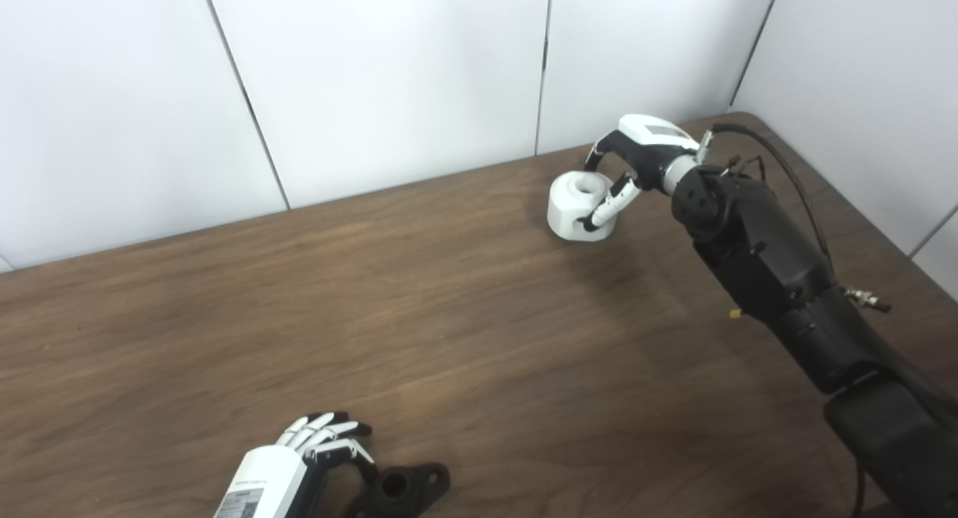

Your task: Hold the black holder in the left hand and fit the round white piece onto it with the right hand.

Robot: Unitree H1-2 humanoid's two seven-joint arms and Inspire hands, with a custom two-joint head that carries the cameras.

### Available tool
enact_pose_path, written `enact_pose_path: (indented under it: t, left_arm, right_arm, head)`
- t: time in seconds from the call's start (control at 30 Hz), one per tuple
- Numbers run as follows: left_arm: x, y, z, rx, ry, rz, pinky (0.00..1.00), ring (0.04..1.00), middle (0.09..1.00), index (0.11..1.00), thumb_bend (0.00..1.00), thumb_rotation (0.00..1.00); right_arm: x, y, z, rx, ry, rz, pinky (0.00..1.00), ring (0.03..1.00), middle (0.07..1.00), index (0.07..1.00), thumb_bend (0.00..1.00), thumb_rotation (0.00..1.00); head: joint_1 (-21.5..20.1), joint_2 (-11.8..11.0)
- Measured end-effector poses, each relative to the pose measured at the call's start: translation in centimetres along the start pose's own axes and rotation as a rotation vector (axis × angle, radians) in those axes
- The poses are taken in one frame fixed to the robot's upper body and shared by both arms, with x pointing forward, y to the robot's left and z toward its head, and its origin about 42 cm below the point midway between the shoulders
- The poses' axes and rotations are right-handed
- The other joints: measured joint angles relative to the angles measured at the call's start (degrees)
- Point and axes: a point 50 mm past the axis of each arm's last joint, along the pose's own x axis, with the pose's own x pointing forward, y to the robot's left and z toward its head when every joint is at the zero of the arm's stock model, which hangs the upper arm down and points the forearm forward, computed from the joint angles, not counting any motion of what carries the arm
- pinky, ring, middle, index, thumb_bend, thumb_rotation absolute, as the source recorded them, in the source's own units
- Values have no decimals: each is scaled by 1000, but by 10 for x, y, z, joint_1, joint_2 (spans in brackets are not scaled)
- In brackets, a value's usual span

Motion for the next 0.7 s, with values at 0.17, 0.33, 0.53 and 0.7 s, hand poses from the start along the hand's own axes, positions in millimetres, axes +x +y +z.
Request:
enact_pose_path:
  t: [0.17,0.33,0.53,0.7]
  left_arm:
    - [0,0,0,-1,1,0,895,869,783,485,520,47]
    - [0,0,0,-1,2,2,896,868,782,485,520,47]
    - [1,0,0,-2,3,2,895,868,780,484,520,48]
    - [1,0,1,-3,3,4,893,868,780,484,520,48]
  right_arm:
    - [0,-2,-2,-1,1,-9,917,936,812,489,528,149]
    - [0,-1,-2,-1,-12,-14,909,925,791,486,522,146]
    - [-1,-1,-3,-3,-16,-15,897,919,785,486,522,147]
    - [-3,-2,-6,-12,-17,-14,889,922,791,485,522,147]
  head:
    - [1,1]
    - [2,2]
    - [4,3]
    - [13,5]
